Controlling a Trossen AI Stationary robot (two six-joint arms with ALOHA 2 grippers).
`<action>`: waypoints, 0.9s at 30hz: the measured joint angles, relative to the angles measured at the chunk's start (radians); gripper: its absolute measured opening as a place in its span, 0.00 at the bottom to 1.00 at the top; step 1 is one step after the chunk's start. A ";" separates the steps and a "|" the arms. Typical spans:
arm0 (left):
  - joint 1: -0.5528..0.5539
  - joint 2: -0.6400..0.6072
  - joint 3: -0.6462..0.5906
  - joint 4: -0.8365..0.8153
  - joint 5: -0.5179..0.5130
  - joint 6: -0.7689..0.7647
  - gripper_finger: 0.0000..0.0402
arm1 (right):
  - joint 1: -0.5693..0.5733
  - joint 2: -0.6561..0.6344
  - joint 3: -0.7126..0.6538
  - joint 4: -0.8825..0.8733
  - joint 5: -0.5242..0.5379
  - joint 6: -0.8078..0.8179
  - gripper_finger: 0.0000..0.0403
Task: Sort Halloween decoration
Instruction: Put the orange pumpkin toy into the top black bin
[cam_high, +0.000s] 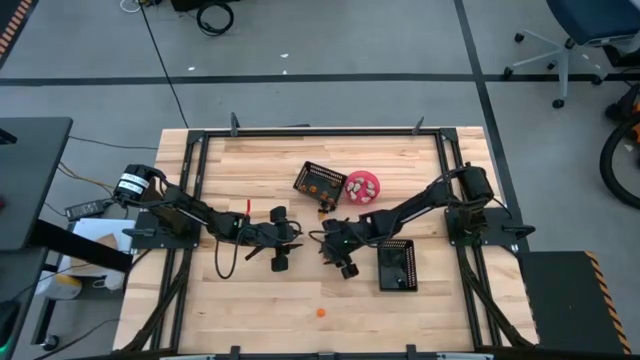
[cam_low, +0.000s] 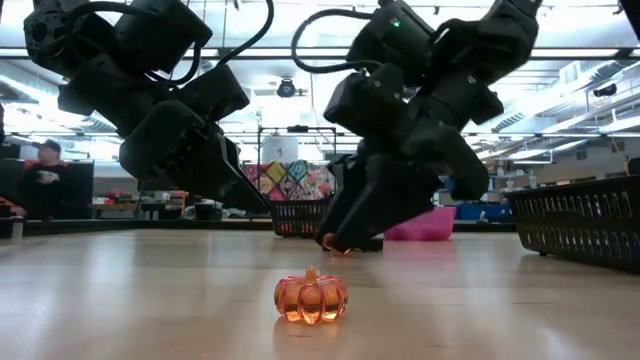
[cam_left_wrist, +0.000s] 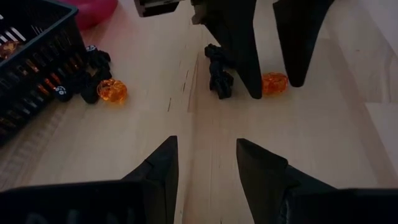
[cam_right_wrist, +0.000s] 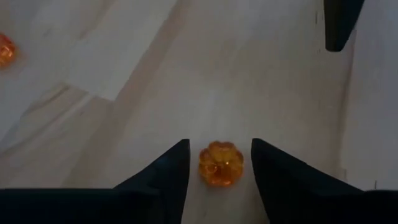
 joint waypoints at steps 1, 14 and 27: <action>0.000 0.000 0.000 0.000 0.000 0.000 0.34 | 0.000 0.000 -0.009 0.014 0.000 0.002 0.42; 0.000 0.000 0.000 0.001 0.000 0.000 0.34 | 0.000 -0.001 -0.025 0.021 0.043 0.010 0.25; 0.000 0.000 0.000 0.003 0.000 0.000 0.34 | -0.047 -0.160 -0.025 -0.029 0.401 -0.028 0.27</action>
